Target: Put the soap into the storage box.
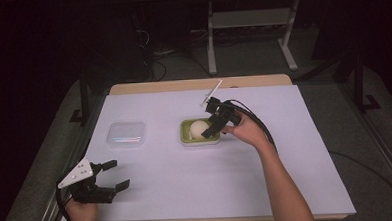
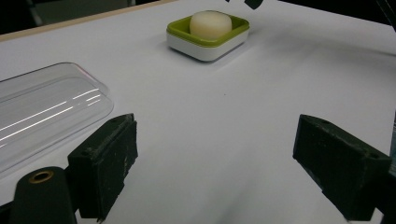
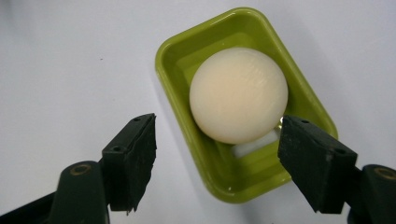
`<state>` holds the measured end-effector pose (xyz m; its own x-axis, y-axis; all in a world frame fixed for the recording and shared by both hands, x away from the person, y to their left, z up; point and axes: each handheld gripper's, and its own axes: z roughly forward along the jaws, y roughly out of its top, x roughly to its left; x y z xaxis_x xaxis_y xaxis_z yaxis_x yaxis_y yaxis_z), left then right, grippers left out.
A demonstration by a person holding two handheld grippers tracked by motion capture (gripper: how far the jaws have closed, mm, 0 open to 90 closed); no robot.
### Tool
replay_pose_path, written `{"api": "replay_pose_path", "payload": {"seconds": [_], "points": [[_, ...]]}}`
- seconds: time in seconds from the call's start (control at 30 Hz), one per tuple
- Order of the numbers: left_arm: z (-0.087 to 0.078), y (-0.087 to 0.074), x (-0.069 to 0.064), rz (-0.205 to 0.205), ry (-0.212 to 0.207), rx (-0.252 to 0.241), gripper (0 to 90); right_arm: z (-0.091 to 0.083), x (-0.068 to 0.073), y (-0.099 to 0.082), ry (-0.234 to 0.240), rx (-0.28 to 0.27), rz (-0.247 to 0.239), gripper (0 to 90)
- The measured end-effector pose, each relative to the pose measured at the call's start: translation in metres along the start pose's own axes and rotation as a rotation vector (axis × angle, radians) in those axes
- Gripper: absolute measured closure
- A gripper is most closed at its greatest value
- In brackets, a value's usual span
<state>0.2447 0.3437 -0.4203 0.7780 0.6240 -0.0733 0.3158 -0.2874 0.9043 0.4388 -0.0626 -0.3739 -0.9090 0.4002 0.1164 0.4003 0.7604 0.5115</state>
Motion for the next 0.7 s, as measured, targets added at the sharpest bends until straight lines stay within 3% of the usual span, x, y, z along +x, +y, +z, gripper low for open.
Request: {"api": "replay_pose_path", "payload": {"seconds": [0.33,0.7], "points": [[0.000,0.000,0.000,0.001,-0.001,0.002,13.1,-0.012,0.008,-0.018,-0.006,-0.026,-0.017,26.7],[0.002,0.000,-0.001,0.002,-0.004,0.000,13.2,-0.021,0.017,-0.036,0.008,-0.047,0.000,26.4]]}}
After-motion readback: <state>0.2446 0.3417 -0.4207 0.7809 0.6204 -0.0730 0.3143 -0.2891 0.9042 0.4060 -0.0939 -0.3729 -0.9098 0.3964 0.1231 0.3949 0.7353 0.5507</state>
